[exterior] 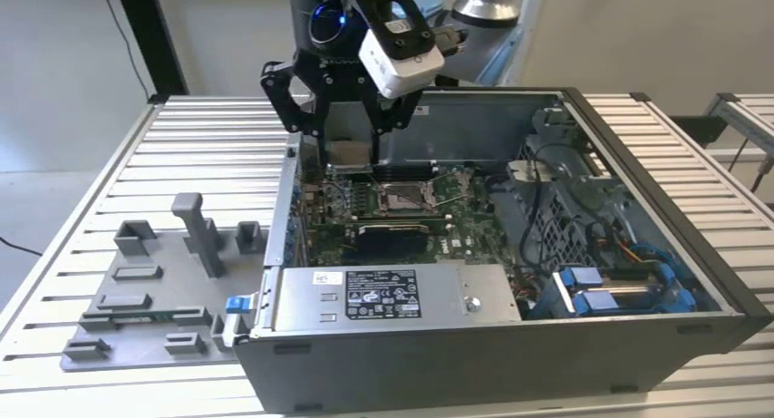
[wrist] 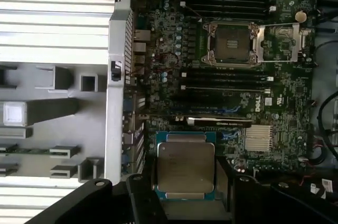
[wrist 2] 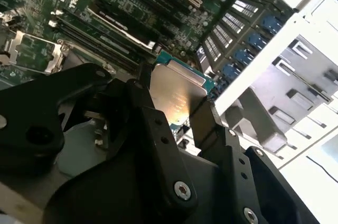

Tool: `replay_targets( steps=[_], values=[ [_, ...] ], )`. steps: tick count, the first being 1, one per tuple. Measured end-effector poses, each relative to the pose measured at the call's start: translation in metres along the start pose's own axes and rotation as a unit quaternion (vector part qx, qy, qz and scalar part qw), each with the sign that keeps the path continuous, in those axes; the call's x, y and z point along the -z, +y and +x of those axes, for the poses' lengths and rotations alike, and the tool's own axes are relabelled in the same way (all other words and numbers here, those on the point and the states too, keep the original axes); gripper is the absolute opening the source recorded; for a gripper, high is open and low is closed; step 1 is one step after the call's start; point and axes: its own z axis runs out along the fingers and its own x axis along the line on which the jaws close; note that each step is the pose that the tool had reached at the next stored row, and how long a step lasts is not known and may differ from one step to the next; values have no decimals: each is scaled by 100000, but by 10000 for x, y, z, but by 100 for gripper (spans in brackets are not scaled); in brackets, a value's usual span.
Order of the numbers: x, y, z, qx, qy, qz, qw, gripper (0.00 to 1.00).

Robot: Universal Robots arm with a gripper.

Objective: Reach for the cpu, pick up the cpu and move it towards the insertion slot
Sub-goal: 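Pick up the cpu and move it towards the insertion slot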

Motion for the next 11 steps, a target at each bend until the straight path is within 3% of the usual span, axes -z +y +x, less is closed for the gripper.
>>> replay_targets(
  steps=[11],
  values=[
    [-6,-5,-371,-2,2,1,100000,0]
  ],
)
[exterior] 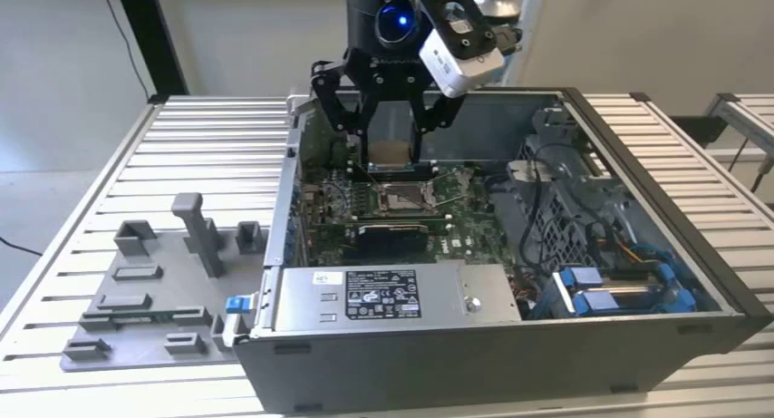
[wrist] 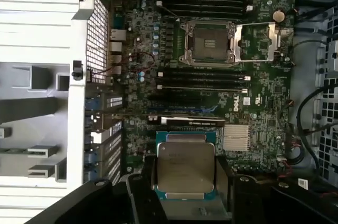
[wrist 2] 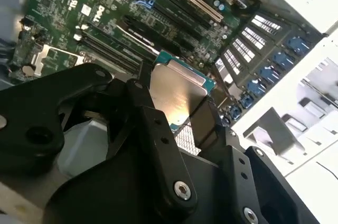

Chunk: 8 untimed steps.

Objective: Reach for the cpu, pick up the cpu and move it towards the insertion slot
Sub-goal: 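Pick up the cpu and move it towards the insertion slot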

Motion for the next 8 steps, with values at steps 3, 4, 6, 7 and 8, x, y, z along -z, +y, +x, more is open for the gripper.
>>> replay_targets(
  steps=[3,4,6,7,8],
  values=[
    [-1,-1,-85,1,1,0,100000,0],
    [-2,-2,-109,3,-1,1,100000,0],
    [-2,-2,-145,-2,-1,0,100000,0],
    [-2,-2,-162,-3,0,1,100000,0],
    [-3,-3,-181,0,0,0,100000,0]
  ],
)
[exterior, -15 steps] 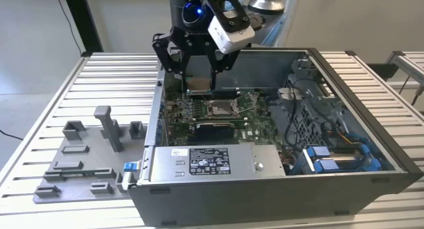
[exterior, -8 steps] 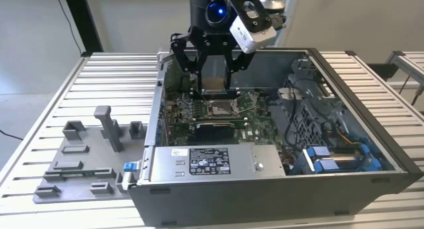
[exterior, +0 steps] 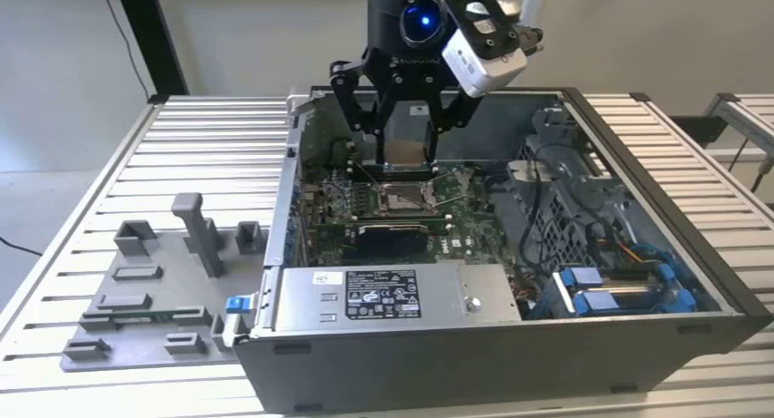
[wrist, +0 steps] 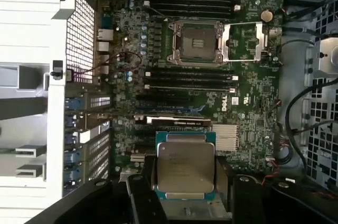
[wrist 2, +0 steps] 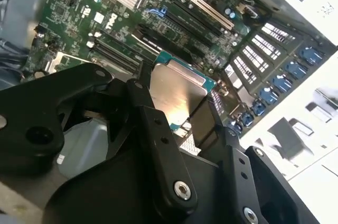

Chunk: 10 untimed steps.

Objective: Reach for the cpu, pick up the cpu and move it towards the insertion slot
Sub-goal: 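Pick up the cpu and move it towards the insertion slot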

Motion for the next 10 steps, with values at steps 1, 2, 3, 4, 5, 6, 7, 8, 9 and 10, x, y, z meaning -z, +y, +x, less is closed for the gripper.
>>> replay_targets(
  steps=[1,2,3,4,5,6,7,8,9,10],
  values=[
    [-1,0,-22,-1,-3,-5,100000,0],
    [-1,-1,-44,1,-1,0,100000,0],
    [-1,-1,-71,3,0,-1,100000,0],
    [-2,-1,-102,0,0,-1,100000,0],
    [-2,-2,-133,-1,-2,-2,100000,0],
    [-3,-2,-160,-3,-3,-2,100000,0],
    [-3,-3,-190,2,0,0,100000,0],
    [-3,-3,-218,2,1,2,100000,0],
    [-3,-4,-245,1,1,3,100000,0],
    [-4,-4,-270,0,0,-1,100000,0]
  ],
)
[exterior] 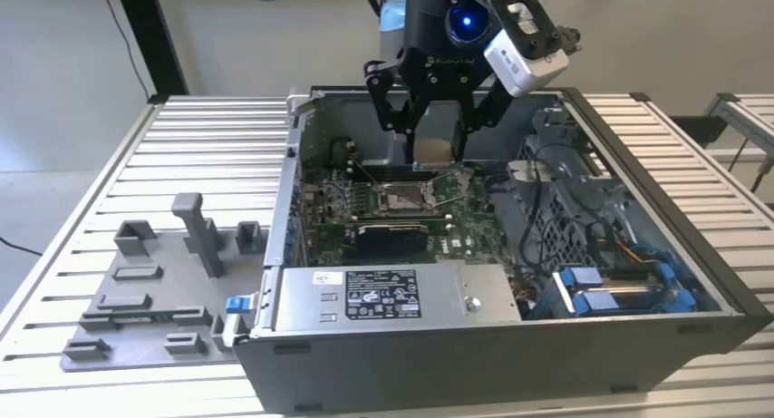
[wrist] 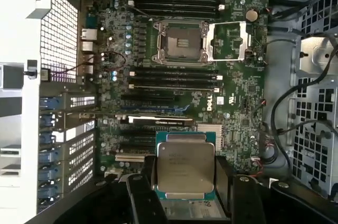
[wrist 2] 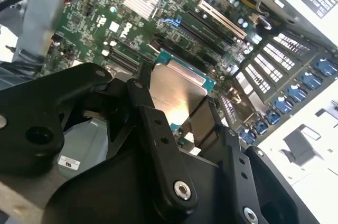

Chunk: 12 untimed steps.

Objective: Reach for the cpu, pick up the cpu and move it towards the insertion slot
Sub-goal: 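Pick up the cpu and move it towards the insertion slot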

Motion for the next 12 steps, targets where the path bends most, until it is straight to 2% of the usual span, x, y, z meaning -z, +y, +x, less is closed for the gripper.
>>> replay_targets(
  steps=[7,12],
  values=[
    [-2,-2,-133,-2,1,0,100000,0],
    [-2,-2,-146,-6,-1,0,100000,0]
  ],
)
